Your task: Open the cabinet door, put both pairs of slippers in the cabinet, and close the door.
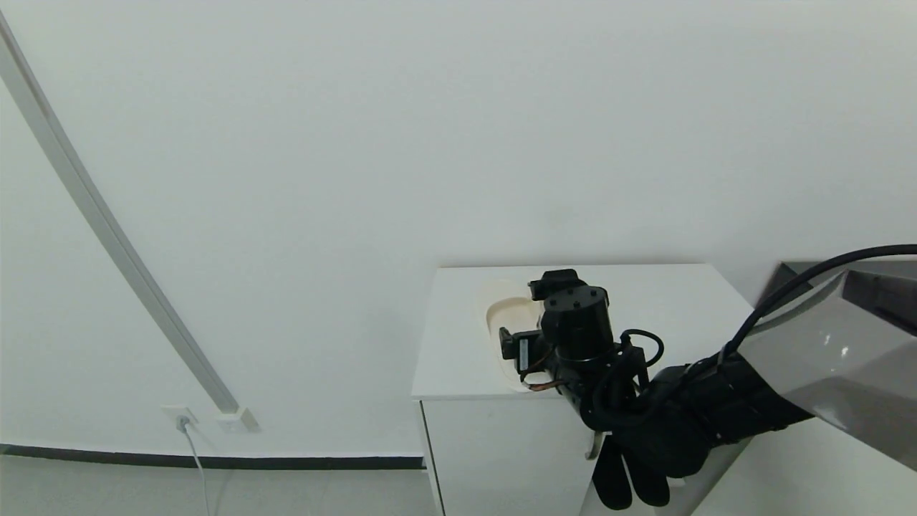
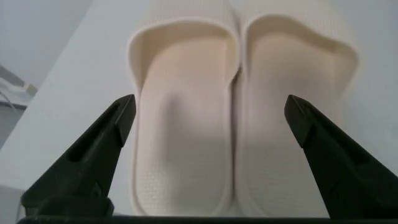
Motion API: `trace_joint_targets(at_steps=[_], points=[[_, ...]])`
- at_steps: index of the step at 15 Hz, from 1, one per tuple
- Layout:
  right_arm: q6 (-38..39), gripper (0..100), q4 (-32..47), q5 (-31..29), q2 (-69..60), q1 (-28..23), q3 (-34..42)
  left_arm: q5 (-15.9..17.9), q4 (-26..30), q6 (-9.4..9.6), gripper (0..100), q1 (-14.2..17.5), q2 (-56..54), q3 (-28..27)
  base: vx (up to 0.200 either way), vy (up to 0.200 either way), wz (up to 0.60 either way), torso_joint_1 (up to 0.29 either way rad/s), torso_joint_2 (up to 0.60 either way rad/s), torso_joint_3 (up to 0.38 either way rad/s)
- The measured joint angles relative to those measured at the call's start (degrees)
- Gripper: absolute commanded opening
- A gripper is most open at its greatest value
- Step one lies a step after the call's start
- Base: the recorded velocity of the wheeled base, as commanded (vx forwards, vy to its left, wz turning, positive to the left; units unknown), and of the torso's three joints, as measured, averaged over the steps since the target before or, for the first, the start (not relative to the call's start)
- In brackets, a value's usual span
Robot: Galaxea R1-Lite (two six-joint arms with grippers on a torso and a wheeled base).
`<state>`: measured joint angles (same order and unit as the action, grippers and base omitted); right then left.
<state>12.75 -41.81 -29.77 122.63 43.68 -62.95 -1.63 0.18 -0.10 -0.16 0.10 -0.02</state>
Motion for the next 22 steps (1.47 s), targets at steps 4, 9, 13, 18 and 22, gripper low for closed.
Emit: trace_joint_targets(at_steps=[4, 9, 13, 18, 22], points=[[-3.16, 100, -2.08, 1.28, 3.78, -1.62, -3.45, -0.24, 0.00, -0.11, 0, -0.02, 0.00, 0.00, 0.000, 0.000, 0.00, 0.000, 0.00, 0.000], [-4.90, 100, -2.72, 3.85, 8.74, -3.88, -9.51, -0.28, 0.00, -0.12, 0, -0.02, 0.00, 0.00, 0.000, 0.000, 0.00, 0.000, 0.00, 0.000], [-5.01, 100, -2.72, 4.78, 10.56, -5.71, -12.29, -0.35, 0.00, -0.15, 0, -0.02, 0.00, 0.00, 0.000, 0.000, 0.00, 0.000, 0.00, 0.000], [-5.12, 0, -2.74, 4.64, 12.39, -6.12, -14.12, -0.37, 0.00, -0.15, 0, -0.02, 0.00, 0.02, 0.000, 0.000, 0.00, 0.000, 0.00, 0.000], [-5.12, 0, -2.77, 4.64, 12.63, -6.08, -14.25, -0.37, 0.00, -0.15, 0, -0.02, 0.00, 0.02, 0.000, 0.000, 0.00, 0.000, 0.00, 0.000]])
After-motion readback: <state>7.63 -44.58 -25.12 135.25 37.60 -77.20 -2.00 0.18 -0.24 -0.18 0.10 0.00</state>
